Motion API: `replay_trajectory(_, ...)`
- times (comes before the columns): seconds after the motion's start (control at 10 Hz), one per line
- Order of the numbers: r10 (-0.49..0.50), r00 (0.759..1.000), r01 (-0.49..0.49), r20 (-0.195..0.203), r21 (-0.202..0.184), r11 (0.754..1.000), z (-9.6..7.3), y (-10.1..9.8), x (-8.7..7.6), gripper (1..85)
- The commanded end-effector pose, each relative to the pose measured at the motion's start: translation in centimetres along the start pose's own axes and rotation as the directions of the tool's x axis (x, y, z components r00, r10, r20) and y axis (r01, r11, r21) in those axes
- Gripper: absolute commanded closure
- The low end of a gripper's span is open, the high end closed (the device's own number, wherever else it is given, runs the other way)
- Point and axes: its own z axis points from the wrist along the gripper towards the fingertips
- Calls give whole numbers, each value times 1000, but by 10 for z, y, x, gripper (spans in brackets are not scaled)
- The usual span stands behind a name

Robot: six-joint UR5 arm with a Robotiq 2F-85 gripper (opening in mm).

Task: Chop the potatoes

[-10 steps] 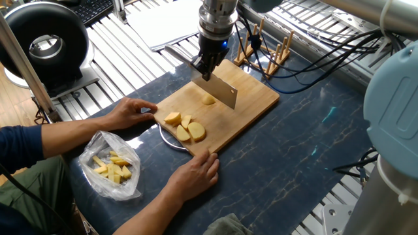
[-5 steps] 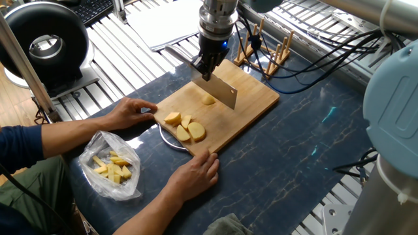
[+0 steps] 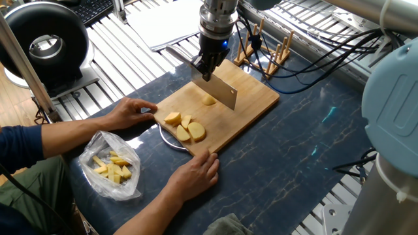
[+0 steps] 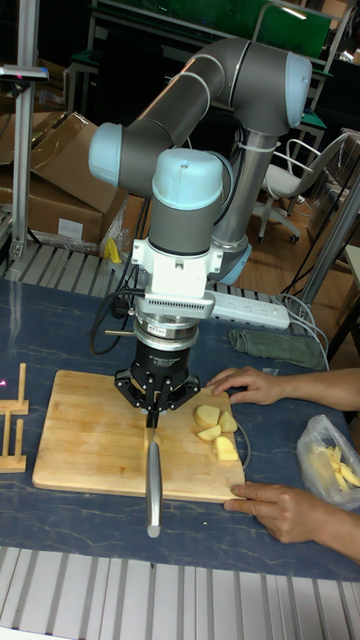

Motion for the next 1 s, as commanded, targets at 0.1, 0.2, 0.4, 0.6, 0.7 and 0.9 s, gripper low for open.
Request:
replay_trajectory(0.1,12,1000,-12,8,-6,1000,-1,0,-3,847)
replay_trajectory(0.2,23,1000,-23,8,-1,1000,-1,-1,-2,847)
replay_trajectory(0.4,29,1000,-29,8,0,1000,-2,-2,-2,847)
replay_trajectory(0.6,31,999,-31,9,-3,1000,-2,-1,-3,847)
replay_trajectory(0.7,31,1000,-31,8,-3,1000,-2,-1,-2,847)
replay_trajectory(0.9,32,999,-32,8,-3,999,-2,0,-2,847)
